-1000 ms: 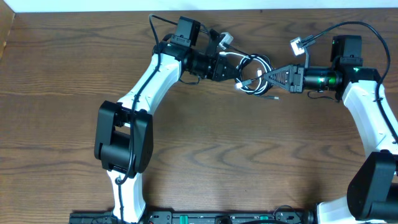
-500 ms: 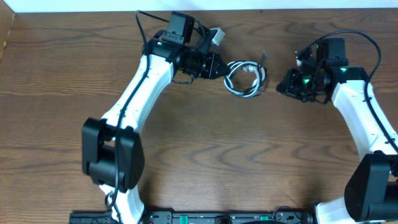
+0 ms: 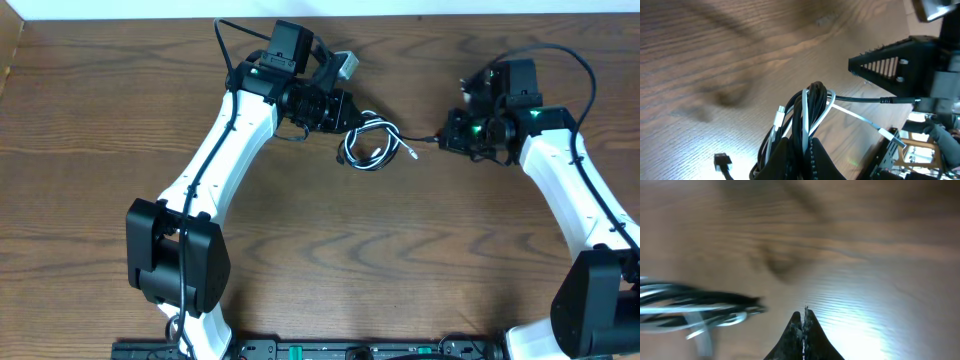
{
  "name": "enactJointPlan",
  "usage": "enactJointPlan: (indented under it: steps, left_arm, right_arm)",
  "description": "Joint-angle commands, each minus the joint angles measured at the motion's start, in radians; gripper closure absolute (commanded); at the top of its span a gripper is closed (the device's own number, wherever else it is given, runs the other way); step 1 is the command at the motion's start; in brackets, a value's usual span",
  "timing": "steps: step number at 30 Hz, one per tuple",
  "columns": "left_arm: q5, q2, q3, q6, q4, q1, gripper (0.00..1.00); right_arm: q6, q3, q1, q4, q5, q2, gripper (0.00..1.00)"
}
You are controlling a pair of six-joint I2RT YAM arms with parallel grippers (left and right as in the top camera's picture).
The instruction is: Untangle cables
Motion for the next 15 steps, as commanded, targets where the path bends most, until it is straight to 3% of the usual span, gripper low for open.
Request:
enactJointPlan:
  steps: [1,9,15]
  left_arm:
    - [-0.001,-0.006,-0.008,0.004,-0.015,0.0,0.93]
    - [0.0,-0.006,-0.01,0.005,-0.077,-0.005,0.93]
    - [0.049,-0.006,-0.013,-0.016,-0.084,-0.037,0.92]
  right_arm:
    - [-0.074,0.003,0.004,0.03,-0.192,-0.072,0.99]
    - [-0.053,0.007,0.005,0.08,-0.218,-0.217,0.86]
    - [0.047,0.007,0.042,0.09,-0.213,-0.209,0.88]
